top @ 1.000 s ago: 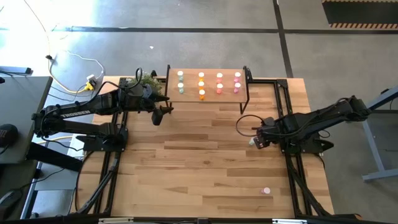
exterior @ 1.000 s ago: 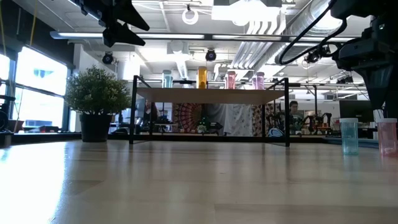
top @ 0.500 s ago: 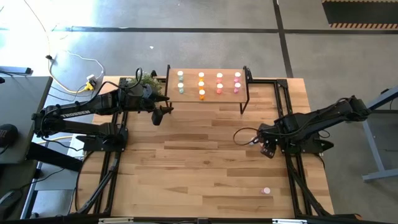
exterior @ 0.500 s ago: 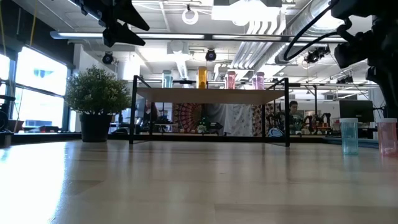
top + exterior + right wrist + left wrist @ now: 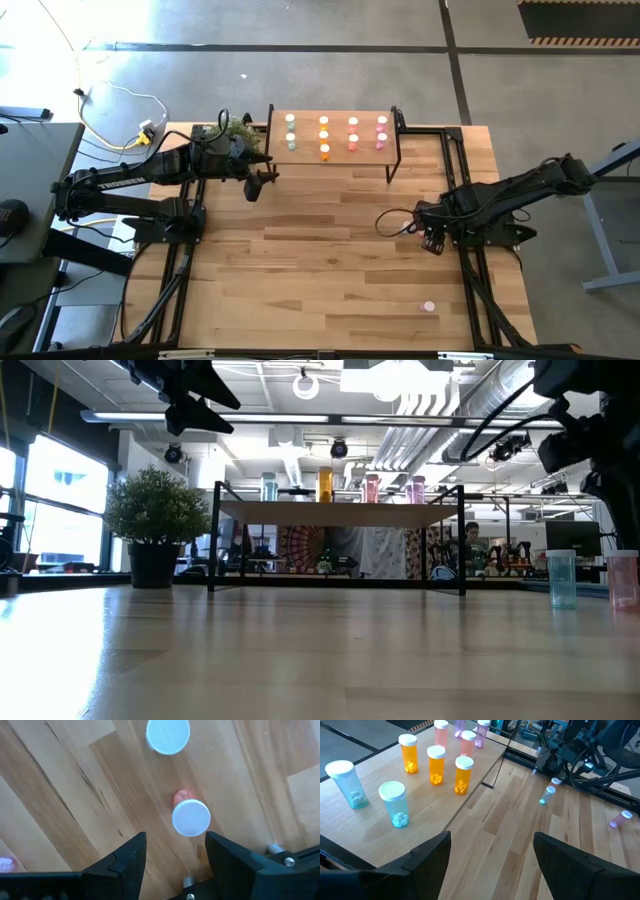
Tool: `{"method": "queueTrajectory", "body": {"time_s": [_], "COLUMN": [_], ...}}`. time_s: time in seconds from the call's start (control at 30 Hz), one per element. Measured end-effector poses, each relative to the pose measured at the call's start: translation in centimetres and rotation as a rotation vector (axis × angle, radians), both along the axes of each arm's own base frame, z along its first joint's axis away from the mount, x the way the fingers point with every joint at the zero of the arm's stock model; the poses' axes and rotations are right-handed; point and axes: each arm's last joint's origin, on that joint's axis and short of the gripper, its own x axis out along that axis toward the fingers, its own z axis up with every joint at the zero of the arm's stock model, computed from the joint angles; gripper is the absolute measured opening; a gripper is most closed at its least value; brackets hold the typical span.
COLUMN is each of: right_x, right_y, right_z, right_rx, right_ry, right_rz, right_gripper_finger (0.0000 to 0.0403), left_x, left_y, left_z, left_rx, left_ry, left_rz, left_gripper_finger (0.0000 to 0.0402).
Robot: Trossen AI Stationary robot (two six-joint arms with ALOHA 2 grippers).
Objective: Pick and place medicine bottles onto shelf by color
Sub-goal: Put the pink pill bottle on the shelf aligned with the other pink pill bottles, then put the blue pill bottle on the shelf aligned with the other blue pill bottles
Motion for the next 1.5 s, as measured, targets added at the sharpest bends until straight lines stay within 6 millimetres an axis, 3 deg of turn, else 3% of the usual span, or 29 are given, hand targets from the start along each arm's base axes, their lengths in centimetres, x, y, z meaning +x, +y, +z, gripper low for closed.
{"method": "queueTrajectory", "body": {"time_s": [0.57,1.0,1.23,1.5], "right_x": [-0.3,1.3,1.4,1.6], "right_y": [-0.1,0.2,-0.5,-1.3], "right_z": [-1.2,-0.9,-0.9,-0.8], "right_rx": [-0.003,0.045,0.02,0.057], "right_ry": [0.009,-0.155,-0.166,-0.164], "right_rz": [-0.107,-0.199,-0.357,-0.414], "right_gripper_finger": [0.0195,0.0195,0.0195,0.0202], "left_x": [0.0,0.0,0.0,0.0], "left_y": [0.0,0.0,0.0,0.0], "left_z": [0.0,0.0,0.0,0.0], "left_rx": [0.0,0.0,0.0,0.0], "left_ry": [0.0,0.0,0.0,0.0], "left_rz": [-0.001,-0.001,-0.001,-0.001], "left_gripper_finger": [0.0275,0.0275,0.0275,0.0275]}}
